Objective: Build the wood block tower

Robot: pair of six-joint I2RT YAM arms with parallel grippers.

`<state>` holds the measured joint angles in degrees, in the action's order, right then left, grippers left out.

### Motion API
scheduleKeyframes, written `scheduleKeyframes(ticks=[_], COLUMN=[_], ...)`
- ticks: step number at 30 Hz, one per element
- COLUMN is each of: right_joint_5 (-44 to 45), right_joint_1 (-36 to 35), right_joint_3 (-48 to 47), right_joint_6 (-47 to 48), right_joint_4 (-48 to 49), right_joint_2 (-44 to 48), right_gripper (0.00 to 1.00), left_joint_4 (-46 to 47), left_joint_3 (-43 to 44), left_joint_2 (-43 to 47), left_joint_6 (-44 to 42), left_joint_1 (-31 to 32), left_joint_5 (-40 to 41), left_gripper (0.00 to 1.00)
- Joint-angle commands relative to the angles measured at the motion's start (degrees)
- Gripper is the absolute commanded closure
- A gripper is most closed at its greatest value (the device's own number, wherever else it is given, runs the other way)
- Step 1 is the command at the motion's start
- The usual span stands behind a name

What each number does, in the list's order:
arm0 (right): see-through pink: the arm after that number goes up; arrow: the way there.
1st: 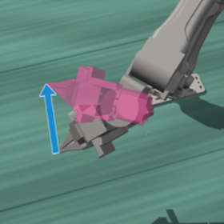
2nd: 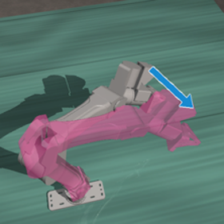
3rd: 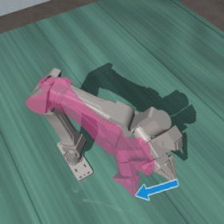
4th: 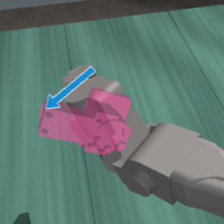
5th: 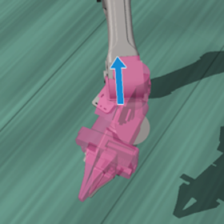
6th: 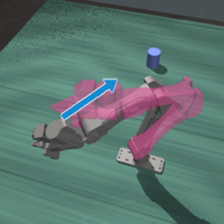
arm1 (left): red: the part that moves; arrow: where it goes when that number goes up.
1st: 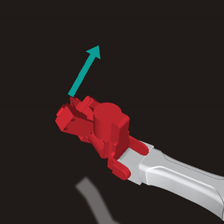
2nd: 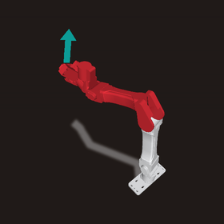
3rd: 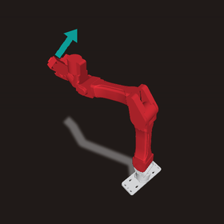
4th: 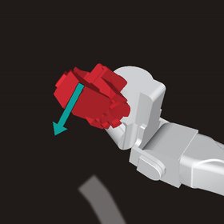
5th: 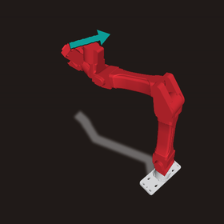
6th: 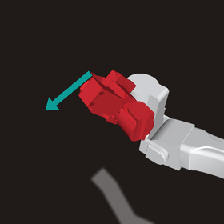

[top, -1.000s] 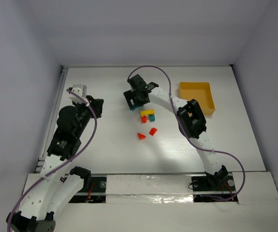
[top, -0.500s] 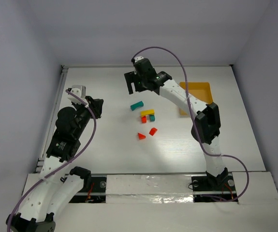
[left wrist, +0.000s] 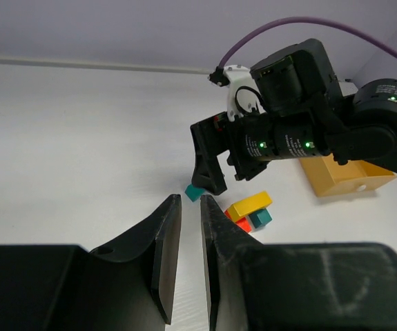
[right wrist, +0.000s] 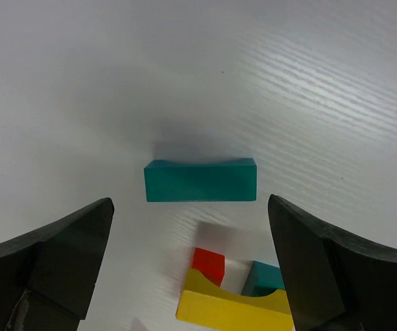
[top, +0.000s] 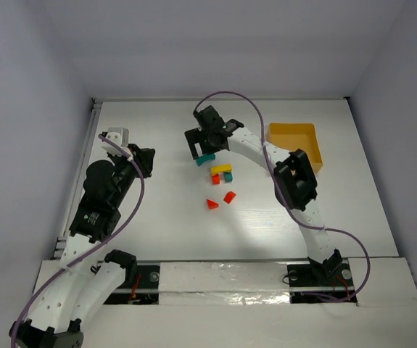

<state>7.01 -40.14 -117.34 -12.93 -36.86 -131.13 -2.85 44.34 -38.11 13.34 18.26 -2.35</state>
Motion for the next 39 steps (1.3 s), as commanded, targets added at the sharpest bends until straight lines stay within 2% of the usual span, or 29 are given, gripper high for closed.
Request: scheduleKeyframes(ticks=[1,27,39], right_joint_5=[-1.38,-0.5,0.2], right_joint_1=[0.15,0.68,0.68], right_joint_3=[-0.96,-2.37,-4.48], right_joint_6=[0.71,0.54,0.71], right_joint_4=[0.56,0.39,-0.23], right_joint_2=[0.27,-4.57,-5.63], right_gripper=[0.01,0.02,0.05], left_joint_4=[2.41,2.5,2.41], left_joint_3=[0.22,0.31,0.4], left_joint_2=[-0.3,-0.48,-0.56], left_joint_6=[-0.07,-0.16,-0.16], left_joint_1=[-0.16,-0.16,-0.16], left_joint_5=[-0.46,-0.81,-0.99], left_gripper=[0.85,0.85,0.85])
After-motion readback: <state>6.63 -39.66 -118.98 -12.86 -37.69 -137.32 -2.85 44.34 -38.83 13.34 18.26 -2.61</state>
